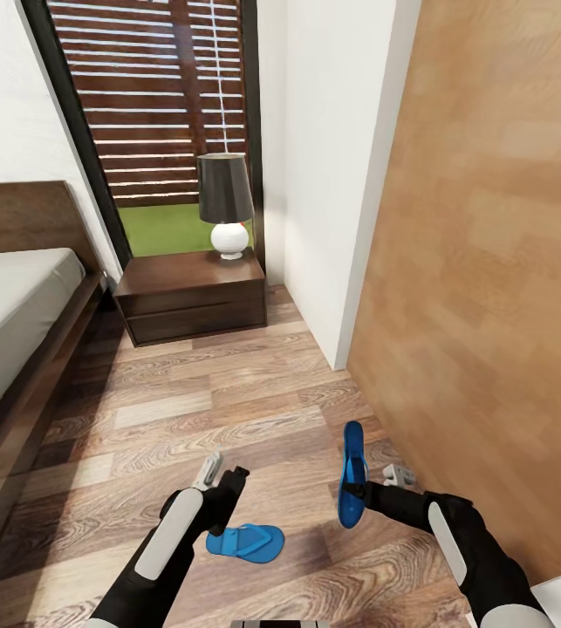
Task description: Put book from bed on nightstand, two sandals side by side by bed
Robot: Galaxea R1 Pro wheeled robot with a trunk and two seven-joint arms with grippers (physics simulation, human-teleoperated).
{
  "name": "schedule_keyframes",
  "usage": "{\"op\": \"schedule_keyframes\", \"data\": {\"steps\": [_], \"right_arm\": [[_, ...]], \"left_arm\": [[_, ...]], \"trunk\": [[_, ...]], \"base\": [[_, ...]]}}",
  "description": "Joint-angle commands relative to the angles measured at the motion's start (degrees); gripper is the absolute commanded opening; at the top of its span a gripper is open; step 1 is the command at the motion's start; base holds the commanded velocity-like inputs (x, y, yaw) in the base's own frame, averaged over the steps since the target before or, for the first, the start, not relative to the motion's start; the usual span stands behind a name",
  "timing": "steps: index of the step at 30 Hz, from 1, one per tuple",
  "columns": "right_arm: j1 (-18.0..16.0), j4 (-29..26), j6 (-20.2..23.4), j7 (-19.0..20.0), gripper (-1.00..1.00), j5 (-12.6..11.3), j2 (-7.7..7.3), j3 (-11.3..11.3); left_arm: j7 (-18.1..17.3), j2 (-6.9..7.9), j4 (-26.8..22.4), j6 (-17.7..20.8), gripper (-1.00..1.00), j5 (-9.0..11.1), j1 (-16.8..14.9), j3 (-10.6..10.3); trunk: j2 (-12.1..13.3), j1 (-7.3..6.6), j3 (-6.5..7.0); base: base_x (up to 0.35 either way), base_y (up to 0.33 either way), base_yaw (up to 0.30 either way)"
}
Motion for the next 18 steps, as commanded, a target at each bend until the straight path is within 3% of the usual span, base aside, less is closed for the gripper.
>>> {"op": "schedule_keyframes", "data": {"steps": [1, 3, 6, 10, 18], "right_arm": [[0.0, 0.0, 0.4, 0.1, -1.00, -0.3, 0.01, -0.1], [0.0, 0.0, 0.4, 0.0, -1.00, -0.3, 0.01, -0.1], [0.0, 0.0, 0.4, 0.1, -1.00, -0.3, 0.01, -0.1], [0.0, 0.0, 0.4, 0.1, -1.00, -0.3, 0.01, -0.1], [0.0, 0.0, 0.4, 0.0, -1.00, -0.3, 0.01, -0.1]], "left_arm": [[0.6, -0.04, -0.1, 0.2, 1.00, 0.7, 0.0, 0.0], [0.9, -0.12, 0.0, 0.3, 1.00, 2.2, 0.0, 0.0], [1.1, -0.16, 0.0, 0.4, 1.00, 7.1, 0.0, 0.1], [1.1, -0.14, 0.1, 0.6, 1.00, 11.0, 0.0, 0.2], [1.1, -0.27, 0.1, 0.8, 1.00, 13.7, 0.0, 0.1]], "trunk": [[0.0, -0.01, -0.05], [0.0, -0.01, -0.05], [0.0, -0.01, -0.05], [0.0, -0.01, -0.05], [0.0, -0.01, -0.05]], "base": [[0.000, 0.000, 0.000], [0.000, 0.000, 0.000], [0.000, 0.000, 0.000], [0.000, 0.000, 0.000], [0.000, 0.000, 0.000]]}}
